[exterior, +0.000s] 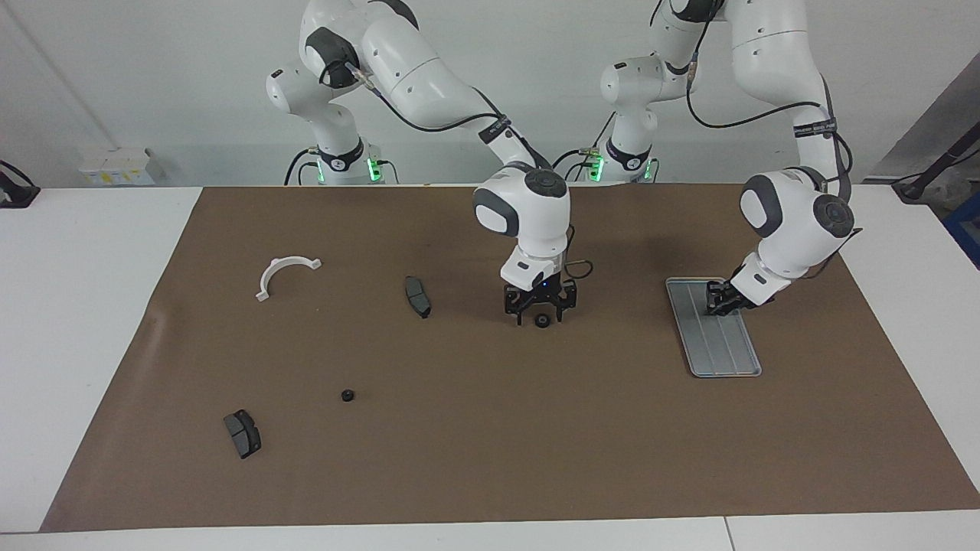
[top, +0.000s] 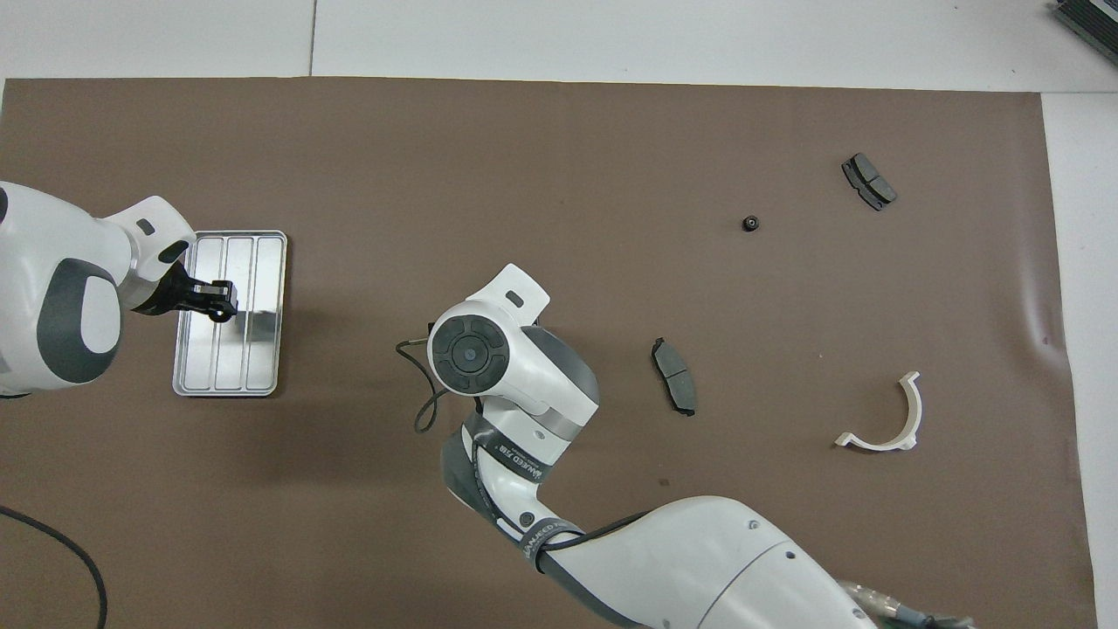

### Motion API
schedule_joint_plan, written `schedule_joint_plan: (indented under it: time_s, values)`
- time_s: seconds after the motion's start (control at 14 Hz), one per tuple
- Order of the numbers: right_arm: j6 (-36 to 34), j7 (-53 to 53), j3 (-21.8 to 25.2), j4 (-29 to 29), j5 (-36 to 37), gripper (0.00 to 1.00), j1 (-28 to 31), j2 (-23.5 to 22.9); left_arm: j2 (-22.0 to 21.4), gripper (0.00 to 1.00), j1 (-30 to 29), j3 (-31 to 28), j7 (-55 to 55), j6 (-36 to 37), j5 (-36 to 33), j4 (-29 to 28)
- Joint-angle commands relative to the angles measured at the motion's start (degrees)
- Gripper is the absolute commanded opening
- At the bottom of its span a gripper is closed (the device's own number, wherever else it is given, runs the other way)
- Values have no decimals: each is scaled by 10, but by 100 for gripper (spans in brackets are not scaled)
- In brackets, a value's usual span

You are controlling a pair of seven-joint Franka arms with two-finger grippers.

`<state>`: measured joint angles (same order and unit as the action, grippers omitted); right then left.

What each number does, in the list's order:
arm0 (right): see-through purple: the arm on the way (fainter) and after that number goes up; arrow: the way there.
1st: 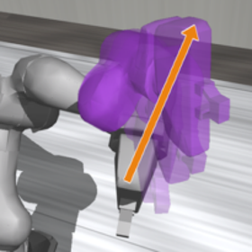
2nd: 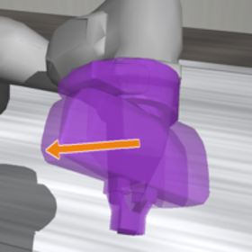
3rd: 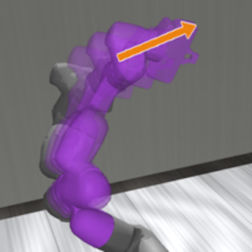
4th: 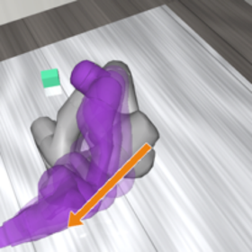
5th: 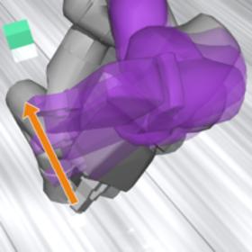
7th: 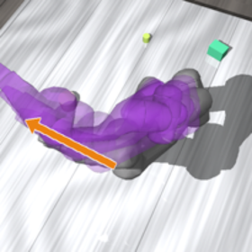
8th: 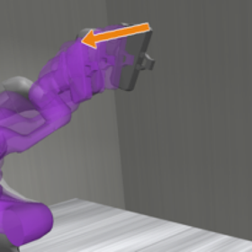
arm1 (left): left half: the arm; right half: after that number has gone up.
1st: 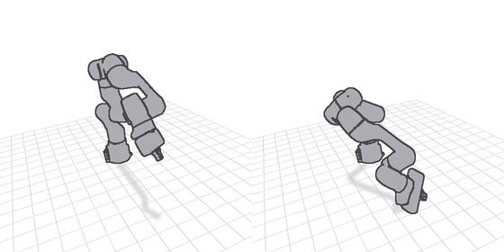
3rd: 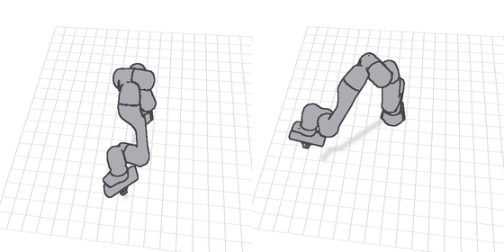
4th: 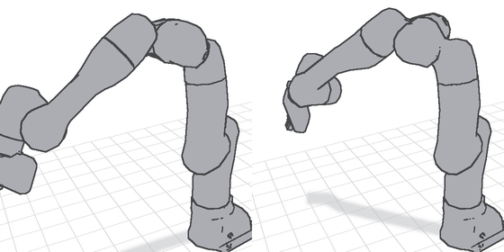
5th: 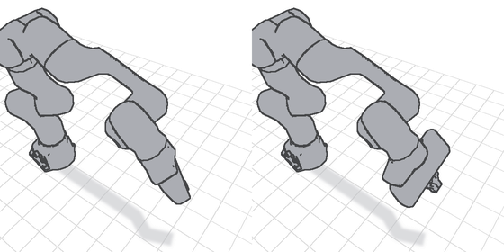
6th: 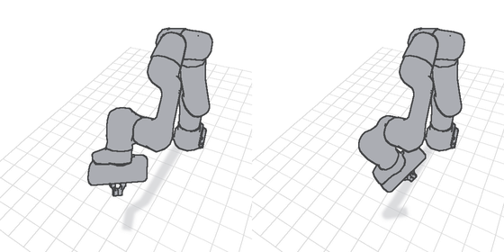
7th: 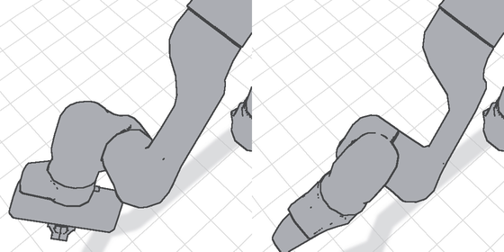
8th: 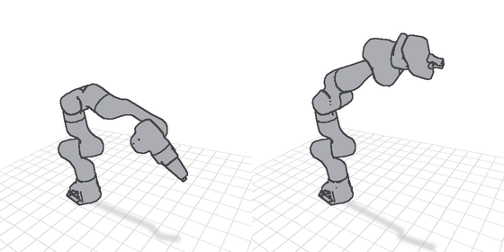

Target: Place bearing gear from tray to pile

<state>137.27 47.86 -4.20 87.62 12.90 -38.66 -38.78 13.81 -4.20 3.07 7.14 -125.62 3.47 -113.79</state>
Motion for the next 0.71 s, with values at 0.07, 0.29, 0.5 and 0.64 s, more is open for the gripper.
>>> schedule_joint_plan:
  time_s: [0.07,0.29,0.5,0.64]
  values:
    - [3,22,-3,-13,14,58,-3,-13,-8,8,16,-2,-48,36,4,24]
    - [-16,23,-2,-14,14,31,-14,-11,-11,8,33,-2,-80,42,4,29]
    - [-18,22,1,-17,13,10,-12,-7,-12,8,62,-2,-139,47,6,37]
    - [-10,20,6,-17,15,7,-2,1,-12,7,90,-2,-194,50,6,45]
